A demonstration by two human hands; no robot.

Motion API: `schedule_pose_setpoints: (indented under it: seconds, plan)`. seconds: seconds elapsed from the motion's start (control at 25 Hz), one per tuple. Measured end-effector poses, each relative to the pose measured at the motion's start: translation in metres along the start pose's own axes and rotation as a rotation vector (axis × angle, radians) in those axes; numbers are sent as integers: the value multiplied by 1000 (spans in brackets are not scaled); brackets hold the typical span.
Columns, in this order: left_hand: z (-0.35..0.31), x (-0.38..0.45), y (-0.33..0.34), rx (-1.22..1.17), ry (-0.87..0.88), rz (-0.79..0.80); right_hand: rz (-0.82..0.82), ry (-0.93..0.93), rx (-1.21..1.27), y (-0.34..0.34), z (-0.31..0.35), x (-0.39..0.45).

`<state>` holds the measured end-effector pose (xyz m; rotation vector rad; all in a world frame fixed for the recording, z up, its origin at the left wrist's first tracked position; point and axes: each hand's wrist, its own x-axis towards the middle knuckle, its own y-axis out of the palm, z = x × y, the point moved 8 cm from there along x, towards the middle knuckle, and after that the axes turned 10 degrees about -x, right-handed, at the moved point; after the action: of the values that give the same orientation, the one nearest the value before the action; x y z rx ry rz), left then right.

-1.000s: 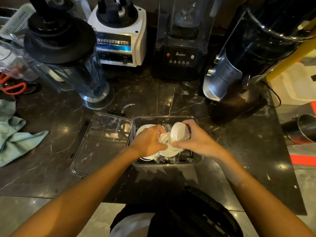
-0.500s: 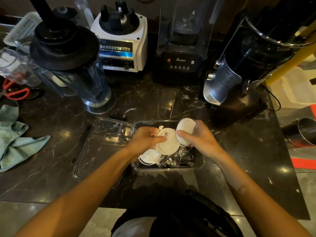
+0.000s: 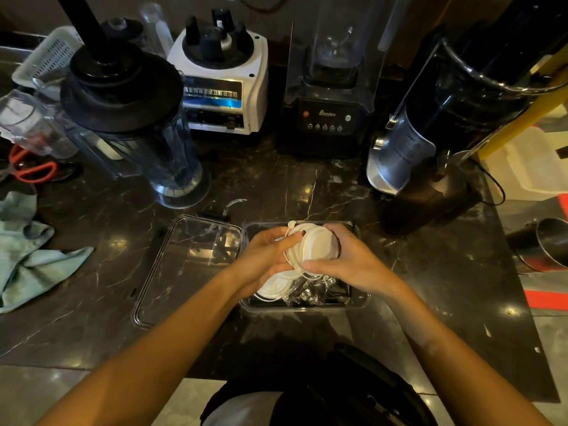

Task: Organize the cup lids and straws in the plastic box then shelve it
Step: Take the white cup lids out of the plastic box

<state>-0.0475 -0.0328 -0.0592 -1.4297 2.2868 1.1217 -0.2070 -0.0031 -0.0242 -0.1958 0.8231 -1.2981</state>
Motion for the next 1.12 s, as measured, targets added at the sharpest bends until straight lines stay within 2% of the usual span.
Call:
schedule_pose_setpoints:
  seconds: [0.16, 0.32, 0.48, 0.68, 0.92, 1.12]
  plan:
    - [1, -6, 3, -32, -2, 50, 30, 13, 4, 8, 5, 2]
    - [-1, -9, 2, 8, 29, 72, -11, 9, -133, 17, 14, 7]
    - [0, -14, -7, 39, 11, 50, 59, 18, -203, 27, 25, 8]
    - [-1, -17, -32, 45, 42, -82, 189, 20, 51, 28, 17, 11]
    - [-1, -21, -29, 3, 53, -51, 129, 31, 298, 25, 11, 11]
    - [-1, -20, -31, -169, 26, -45, 125, 82, 317, 33, 4, 12]
